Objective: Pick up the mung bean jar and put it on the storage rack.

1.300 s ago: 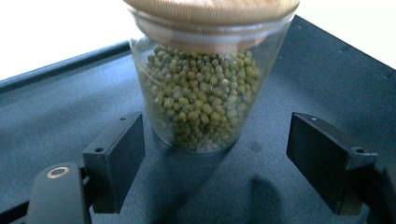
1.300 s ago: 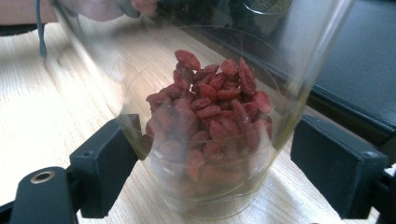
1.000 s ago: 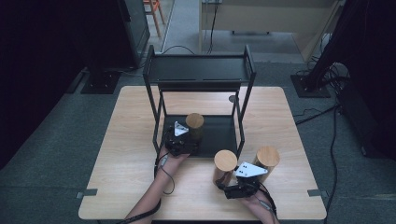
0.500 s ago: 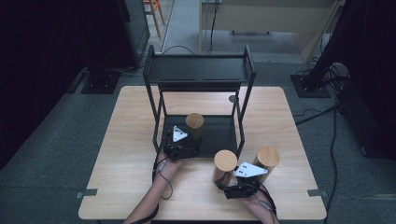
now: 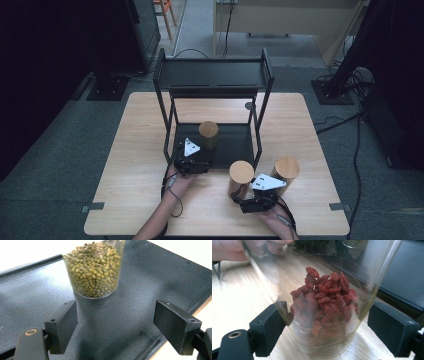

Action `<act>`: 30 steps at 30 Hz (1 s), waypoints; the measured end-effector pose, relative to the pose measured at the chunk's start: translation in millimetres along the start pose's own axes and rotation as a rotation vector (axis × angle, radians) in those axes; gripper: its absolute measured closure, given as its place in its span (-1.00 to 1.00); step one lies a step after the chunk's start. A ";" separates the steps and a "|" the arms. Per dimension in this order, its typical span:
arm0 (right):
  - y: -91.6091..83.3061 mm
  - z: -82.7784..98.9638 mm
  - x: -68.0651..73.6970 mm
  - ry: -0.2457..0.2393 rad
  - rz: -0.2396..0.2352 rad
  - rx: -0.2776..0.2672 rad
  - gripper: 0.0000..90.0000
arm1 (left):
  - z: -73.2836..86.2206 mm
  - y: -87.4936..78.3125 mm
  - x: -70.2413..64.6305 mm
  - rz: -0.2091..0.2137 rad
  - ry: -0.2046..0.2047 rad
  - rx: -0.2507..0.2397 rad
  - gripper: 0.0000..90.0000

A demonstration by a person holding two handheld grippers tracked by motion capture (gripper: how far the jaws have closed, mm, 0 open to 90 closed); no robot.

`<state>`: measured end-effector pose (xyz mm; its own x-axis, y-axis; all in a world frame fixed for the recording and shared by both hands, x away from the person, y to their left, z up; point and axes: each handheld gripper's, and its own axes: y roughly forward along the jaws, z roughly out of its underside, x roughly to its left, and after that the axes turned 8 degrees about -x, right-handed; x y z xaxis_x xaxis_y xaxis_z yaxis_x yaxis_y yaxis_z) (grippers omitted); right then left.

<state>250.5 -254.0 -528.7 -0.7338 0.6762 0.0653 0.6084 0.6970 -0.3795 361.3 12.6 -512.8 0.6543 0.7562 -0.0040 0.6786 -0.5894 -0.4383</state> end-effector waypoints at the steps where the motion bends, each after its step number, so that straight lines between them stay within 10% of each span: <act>1: 0.0 0.0 0.0 0.000 0.000 0.000 -0.67 | 0.4 -1.0 -0.5 0.003 0.000 -0.002 -0.56; 30: -0.4 0.2 0.3 0.003 0.002 -0.001 -0.67 | 14.2 -22.6 -7.8 0.046 0.009 -0.033 -0.56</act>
<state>250.0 -254.1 -528.7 -0.7316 0.6784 0.0670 0.6104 0.6957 -0.3787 336.2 24.0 -515.6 0.6876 0.7259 -0.0152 0.6585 -0.6323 -0.4082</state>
